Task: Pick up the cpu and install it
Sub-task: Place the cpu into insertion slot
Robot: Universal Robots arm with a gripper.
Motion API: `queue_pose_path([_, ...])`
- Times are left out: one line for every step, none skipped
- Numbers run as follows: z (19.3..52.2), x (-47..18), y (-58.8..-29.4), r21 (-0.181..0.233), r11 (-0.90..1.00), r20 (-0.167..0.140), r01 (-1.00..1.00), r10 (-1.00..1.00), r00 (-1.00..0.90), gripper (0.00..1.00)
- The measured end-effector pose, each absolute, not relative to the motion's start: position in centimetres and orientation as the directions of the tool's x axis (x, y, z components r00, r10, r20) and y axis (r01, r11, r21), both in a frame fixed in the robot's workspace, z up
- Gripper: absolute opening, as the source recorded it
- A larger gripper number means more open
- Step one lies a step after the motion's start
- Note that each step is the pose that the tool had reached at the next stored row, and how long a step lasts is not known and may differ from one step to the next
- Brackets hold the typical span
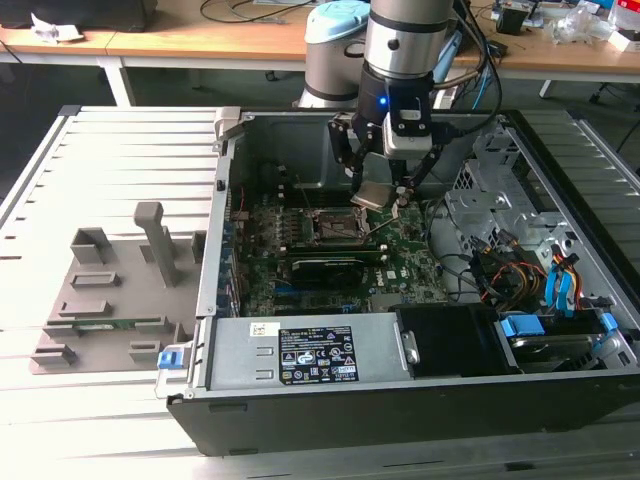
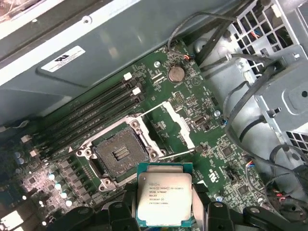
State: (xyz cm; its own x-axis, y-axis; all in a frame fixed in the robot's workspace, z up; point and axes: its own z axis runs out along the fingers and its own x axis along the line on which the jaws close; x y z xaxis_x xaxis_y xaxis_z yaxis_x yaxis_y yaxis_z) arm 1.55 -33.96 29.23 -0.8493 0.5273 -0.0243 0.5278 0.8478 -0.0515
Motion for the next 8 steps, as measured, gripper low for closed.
queue_pose_path([29.21, 1.55, -33.97, -0.053, 0.829, -0.025, 0.557, 0.557, -0.830, 0.55])
queue_pose_path([29.17, 1.55, -33.97, -0.058, 0.799, -0.028, 0.598, 0.598, -0.801, 0.55])
queue_pose_path([29.16, 1.55, -33.97, -0.059, 0.791, -0.029, 0.609, 0.608, -0.793, 0.55])
queue_pose_path([29.15, 1.55, -33.97, -0.060, 0.778, -0.030, 0.626, 0.625, -0.780, 0.55])
queue_pose_path([29.13, 1.55, -33.97, -0.060, 0.766, -0.030, 0.641, 0.640, -0.768, 0.55])
queue_pose_path([29.12, 1.55, -33.97, -0.060, 0.754, -0.030, 0.655, 0.654, -0.756, 0.55])
queue_pose_path([29.11, 1.55, -33.96, -0.060, 0.745, -0.030, 0.664, 0.664, -0.748, 0.55])
queue_pose_path([29.10, 1.55, -33.96, -0.060, 0.733, -0.030, 0.677, 0.677, -0.736, 0.55])
